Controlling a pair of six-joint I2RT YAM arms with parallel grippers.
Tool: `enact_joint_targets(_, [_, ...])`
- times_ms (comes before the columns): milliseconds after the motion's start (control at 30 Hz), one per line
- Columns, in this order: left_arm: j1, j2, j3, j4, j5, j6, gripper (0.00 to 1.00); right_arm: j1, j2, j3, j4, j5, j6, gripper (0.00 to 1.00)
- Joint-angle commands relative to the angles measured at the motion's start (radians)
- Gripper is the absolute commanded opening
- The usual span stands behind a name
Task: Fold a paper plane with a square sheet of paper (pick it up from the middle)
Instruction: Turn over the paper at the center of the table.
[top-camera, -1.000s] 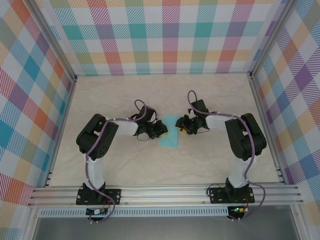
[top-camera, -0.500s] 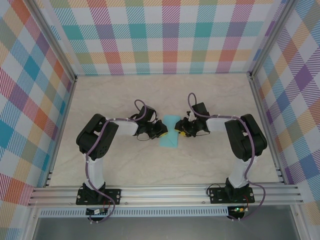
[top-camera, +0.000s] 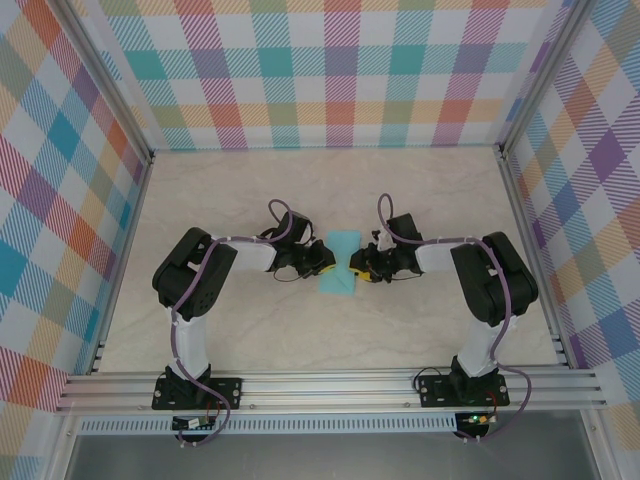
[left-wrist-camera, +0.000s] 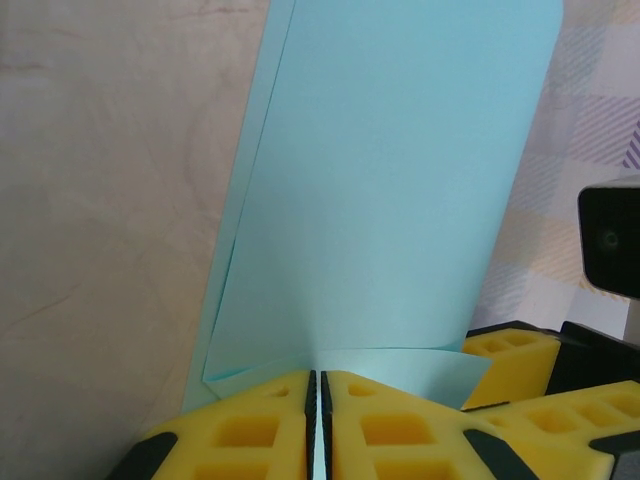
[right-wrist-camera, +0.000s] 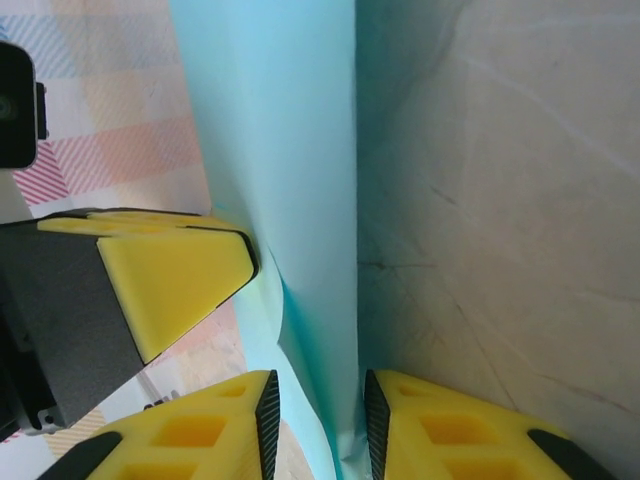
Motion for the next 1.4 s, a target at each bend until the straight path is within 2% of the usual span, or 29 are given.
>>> enact_joint_targets(0, [0.021,-0.007,-0.026,-0.047,-0.045,-0.012,0.13,0.010,-0.011,-0.023,0.044,-0.047,-0.012,0.30])
enact_joint_targets(233, [0.021,-0.007,-0.023,-0.049,-0.042,-0.013,0.13,0.008,0.006,-0.012,0.056,-0.002,0.018,0.26])
enact_joint_targets(667, [0.021,-0.015,-0.018,-0.049,-0.033,-0.009,0.15,0.004,0.022,-0.010,0.071,0.001,0.030,0.09])
enact_joint_targets(833, [0.021,-0.044,-0.007,-0.047,-0.019,-0.009,0.21,0.005,0.016,-0.005,0.057,-0.002,0.020,0.12])
enact_joint_targets(933, [0.021,-0.081,-0.007,-0.056,-0.027,-0.001,0.27,0.004,0.002,0.000,0.039,0.001,0.002,0.10])
enact_joint_targets(1033, [0.021,-0.143,-0.007,-0.097,-0.066,0.020,0.34,0.004,-0.027,0.014,-0.009,0.011,-0.035,0.08])
enact_joint_targets(1167, [0.021,-0.264,-0.019,-0.207,-0.186,0.071,0.43,0.005,-0.097,0.054,-0.149,0.067,-0.115,0.07])
enact_joint_targets(1367, [0.023,-0.463,-0.073,-0.362,-0.371,0.140,0.49,0.011,-0.266,0.144,-0.488,0.291,-0.255,0.08])
